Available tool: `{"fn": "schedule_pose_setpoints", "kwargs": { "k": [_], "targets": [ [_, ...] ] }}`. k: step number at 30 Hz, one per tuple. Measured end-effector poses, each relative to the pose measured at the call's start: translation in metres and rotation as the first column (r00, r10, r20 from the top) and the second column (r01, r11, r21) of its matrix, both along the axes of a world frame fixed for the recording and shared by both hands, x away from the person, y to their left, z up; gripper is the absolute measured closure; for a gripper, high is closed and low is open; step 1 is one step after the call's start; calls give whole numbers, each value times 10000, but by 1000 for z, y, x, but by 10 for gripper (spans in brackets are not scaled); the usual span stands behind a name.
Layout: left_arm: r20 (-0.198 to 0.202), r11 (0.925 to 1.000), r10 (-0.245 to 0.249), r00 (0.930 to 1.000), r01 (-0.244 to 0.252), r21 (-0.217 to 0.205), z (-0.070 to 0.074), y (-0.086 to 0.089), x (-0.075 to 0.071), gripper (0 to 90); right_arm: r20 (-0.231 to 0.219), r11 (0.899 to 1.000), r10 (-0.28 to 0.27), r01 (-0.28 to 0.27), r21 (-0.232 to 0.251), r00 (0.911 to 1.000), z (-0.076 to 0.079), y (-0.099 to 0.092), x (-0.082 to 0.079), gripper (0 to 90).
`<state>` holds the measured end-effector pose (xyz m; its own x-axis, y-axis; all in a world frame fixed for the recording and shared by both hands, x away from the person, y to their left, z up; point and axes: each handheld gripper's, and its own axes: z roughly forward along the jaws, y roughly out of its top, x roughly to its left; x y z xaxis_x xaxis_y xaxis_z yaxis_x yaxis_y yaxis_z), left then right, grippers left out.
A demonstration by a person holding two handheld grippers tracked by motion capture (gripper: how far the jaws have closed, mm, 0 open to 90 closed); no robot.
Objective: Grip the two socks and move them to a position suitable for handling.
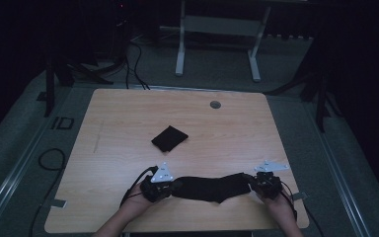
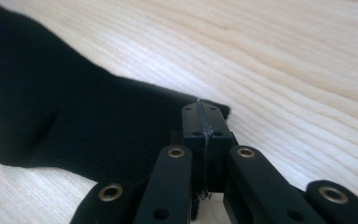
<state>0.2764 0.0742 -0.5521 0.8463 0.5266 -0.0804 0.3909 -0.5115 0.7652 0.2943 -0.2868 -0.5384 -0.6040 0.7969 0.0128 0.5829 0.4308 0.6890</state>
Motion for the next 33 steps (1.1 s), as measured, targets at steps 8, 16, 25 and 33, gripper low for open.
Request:
{"fn": "schedule_pose_setpoints", "kwargs": {
  "k": [8, 16, 25, 33],
  "targets": [
    [-422, 9978, 107, 9991, -80, 654, -15, -7, 10, 897, -302, 9999, 110, -106, 136, 9995, -17, 2, 4, 900],
    [-586, 9969, 313, 9978, -269, 740, -14, 14, -5, 898, -426, 9988, 443, -433, 222, 9981, -18, 15, -8, 900],
    [-776, 9961, 647, 9949, -597, 648, -15, 48, -30, 898, -527, 9924, 1230, -1224, 137, 9910, -18, 46, -26, 900],
    [-811, 9967, 732, 9940, -700, 407, -17, 58, -38, 897, -632, 9922, 1239, -1243, -26, 9903, -17, 57, -38, 899]
  ]
}}
